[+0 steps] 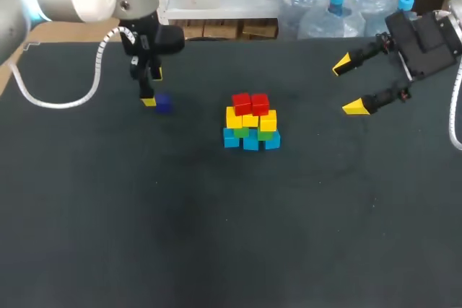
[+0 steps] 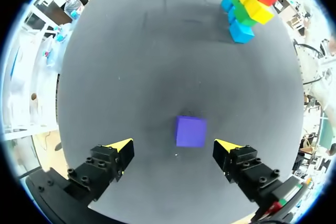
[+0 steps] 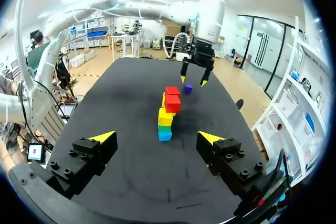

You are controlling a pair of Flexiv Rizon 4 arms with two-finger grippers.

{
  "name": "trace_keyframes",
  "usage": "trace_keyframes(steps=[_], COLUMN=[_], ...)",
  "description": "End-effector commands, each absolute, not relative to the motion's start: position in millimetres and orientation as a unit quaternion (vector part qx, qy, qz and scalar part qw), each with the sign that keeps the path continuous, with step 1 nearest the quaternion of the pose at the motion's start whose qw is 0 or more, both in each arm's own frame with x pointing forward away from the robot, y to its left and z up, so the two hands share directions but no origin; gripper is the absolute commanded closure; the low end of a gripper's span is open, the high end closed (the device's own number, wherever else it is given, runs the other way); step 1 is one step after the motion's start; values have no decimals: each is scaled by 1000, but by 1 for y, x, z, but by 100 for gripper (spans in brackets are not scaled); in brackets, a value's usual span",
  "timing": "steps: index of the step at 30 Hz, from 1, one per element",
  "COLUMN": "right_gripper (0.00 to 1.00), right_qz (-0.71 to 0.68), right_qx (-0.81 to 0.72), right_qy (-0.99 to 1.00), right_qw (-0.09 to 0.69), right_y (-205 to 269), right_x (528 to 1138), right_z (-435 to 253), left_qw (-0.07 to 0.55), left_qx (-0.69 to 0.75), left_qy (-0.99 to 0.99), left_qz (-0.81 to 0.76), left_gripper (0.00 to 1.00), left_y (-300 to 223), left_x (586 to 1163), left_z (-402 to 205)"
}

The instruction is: Place the blue cubes, place green cubes on the blue cubes, place the yellow cubes on the green cubes, then place the red cubes on the yellow cubes, and place purple cube on the red cubes.

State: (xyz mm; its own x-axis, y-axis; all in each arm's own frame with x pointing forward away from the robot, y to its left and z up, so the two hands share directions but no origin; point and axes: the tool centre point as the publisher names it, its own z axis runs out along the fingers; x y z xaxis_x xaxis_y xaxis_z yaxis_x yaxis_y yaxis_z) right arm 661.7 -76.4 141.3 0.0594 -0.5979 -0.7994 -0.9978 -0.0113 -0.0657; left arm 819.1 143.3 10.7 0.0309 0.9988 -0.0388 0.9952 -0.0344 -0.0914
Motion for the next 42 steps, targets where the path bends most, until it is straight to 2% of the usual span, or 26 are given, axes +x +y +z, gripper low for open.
trace_keyframes(steps=[1, 42], right_gripper=[0, 0], right_qz=[297, 297], right_qx=[-646, -646], right_qy=[618, 618], right_qw=[336, 336], right_y=[-76, -76], right_x=[661, 661], right_z=[141, 141], left_qw=[64, 16], left_qx=[-713, -658], left_qy=[-692, -753], left_qz=[88, 22], left_gripper=[0, 0], left_y=[143, 143], left_x=[827, 804], left_z=[2, -8])
